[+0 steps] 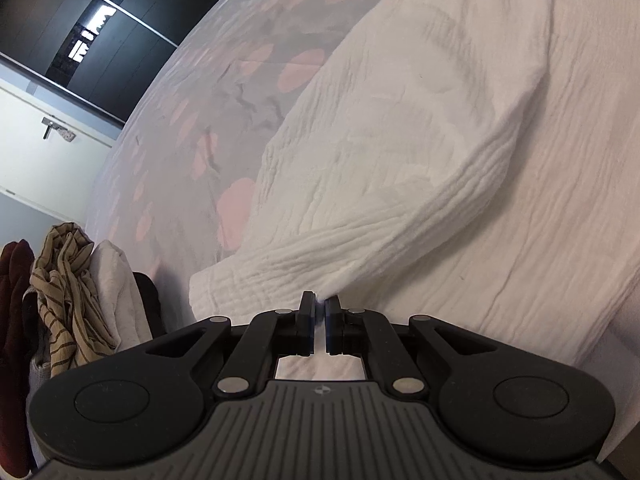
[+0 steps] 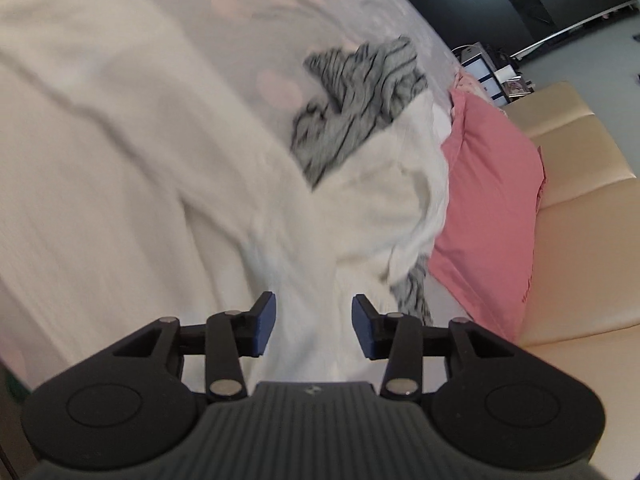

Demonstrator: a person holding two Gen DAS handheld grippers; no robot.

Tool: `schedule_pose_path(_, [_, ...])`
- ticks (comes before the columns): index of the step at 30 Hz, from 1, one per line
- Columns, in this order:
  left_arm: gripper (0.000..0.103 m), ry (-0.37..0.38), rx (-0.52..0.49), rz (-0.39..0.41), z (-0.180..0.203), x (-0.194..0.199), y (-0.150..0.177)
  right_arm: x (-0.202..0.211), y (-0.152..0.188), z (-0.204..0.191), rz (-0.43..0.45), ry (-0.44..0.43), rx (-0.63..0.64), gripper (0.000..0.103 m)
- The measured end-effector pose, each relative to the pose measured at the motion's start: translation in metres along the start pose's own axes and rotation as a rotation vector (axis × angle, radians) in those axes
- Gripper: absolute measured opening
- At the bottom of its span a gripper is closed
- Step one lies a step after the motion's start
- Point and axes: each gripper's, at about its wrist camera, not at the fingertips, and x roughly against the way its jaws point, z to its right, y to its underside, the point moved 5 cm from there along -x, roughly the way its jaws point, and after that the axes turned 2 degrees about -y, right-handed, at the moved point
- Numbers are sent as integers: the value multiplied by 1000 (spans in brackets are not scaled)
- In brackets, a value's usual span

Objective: Fold clothes

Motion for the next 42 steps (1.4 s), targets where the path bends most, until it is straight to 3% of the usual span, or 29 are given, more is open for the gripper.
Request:
schedule_pose_path(5, [3,-17,101,4,-29,-1,-6,-12,32,-4,-35,9,19,46])
schedule_pose_path(10, [3,-22,182,9,-91,4,-34,-18,36,-2,-8,-11,-50,46])
schedule_pose_path(13, [3,-36,224,9,-110,15,-40,-27,38,-3,-10,21,-9,46])
schedule_pose_path(15, [3,-44,248,7,-107,55,-59,-35,38,-1,-8,14,-4,46])
schedule_pose_path(19, [3,-82,268,-2,-128,65,-65,-54,31,-2,-3,15,51,45])
schedule_pose_path(21, [2,-109,283,-4,-144,68,-68,-62,27,0,-15,-13,41,37])
schedule_pose_path(22, [1,-110,299,-3,-151,70,-66,-65,24,2,-23,-38,25,2])
schedule_pose_path(25, [0,-86,311,10,-169,72,-65,-62,16,10,-13,-49,-6,4])
schedule_pose_path(30, [0,-18,114,83,-154,75,-60,-54,8,19,-8,-23,-14,5])
schedule_pose_path(35, [11,24,-159,128,-119,59,-65,-54,7,18,-28,-16,-15,5])
schedule_pose_path(38, [24,37,-299,167,-99,52,-81,-55,8,18,-40,-14,-17,5])
schedule_pose_path(40, [49,56,-396,202,-89,50,-92,-55,8,17,-49,-13,-18,5])
schedule_pose_path(42, [52,68,-507,241,-81,49,-102,-56,9,16,-56,-12,-19,5])
